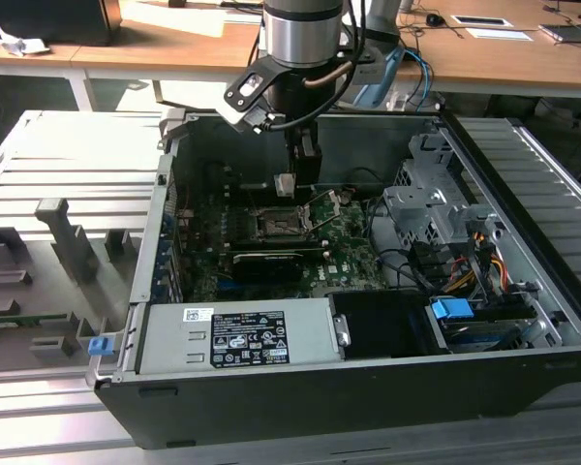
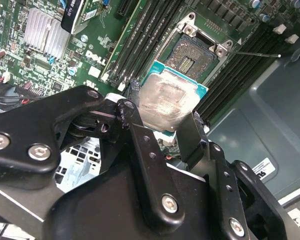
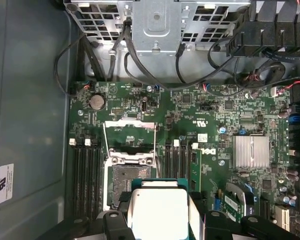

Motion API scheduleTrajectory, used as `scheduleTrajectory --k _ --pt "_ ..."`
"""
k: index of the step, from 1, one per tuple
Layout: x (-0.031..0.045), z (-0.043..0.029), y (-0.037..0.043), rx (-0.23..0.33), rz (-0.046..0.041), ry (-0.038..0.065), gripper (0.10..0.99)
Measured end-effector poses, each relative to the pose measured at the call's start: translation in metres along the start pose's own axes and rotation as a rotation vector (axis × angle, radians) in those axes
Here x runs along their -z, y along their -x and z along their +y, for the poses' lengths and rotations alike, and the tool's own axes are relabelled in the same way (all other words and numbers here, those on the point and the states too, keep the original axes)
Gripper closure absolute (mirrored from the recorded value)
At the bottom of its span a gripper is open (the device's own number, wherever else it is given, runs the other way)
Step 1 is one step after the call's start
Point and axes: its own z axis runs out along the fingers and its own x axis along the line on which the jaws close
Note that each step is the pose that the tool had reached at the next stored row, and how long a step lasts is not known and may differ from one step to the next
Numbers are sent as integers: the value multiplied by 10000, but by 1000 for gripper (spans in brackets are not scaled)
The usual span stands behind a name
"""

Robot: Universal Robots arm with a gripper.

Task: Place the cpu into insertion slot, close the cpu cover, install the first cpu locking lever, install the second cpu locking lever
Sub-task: 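Place the cpu into insertion slot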

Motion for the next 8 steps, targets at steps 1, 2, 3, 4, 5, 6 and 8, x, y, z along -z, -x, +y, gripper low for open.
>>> scheduleTrajectory --k 1,2,3,4,5,6,8 --pt "-10 -1 0 -128 -7 4 553" --pt "-27 -2 0 -191 -13 2 553" --pt "-44 -4 -2 -213 -17 -13 553" --pt "-56 -4 -7 -215 -17 -27 553" --pt "-68 -5 -9 -218 -16 -42 553" --pt "-76 -6 -10 -220 -18 -52 553" --pt "-89 -7 -9 -221 -17 -53 553"
